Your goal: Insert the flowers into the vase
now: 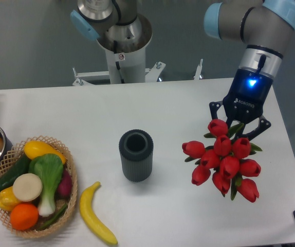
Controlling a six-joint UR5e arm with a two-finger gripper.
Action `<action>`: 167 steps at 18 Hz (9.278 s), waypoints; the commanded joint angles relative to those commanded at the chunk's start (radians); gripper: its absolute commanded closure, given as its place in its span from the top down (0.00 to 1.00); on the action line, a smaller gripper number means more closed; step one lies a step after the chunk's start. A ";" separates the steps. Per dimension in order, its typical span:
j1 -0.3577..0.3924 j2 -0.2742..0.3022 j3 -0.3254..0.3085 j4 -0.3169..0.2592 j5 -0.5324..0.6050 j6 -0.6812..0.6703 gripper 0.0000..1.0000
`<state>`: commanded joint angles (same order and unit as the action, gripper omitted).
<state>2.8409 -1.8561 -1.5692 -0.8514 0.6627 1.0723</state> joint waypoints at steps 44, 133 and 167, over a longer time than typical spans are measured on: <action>-0.097 0.055 -0.323 0.011 -0.693 0.225 0.21; -0.015 0.230 -0.529 -0.002 -0.155 0.365 1.00; 0.394 0.373 -0.089 -0.491 0.621 1.046 1.00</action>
<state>3.2352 -1.4834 -1.6582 -1.3422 1.2838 2.1183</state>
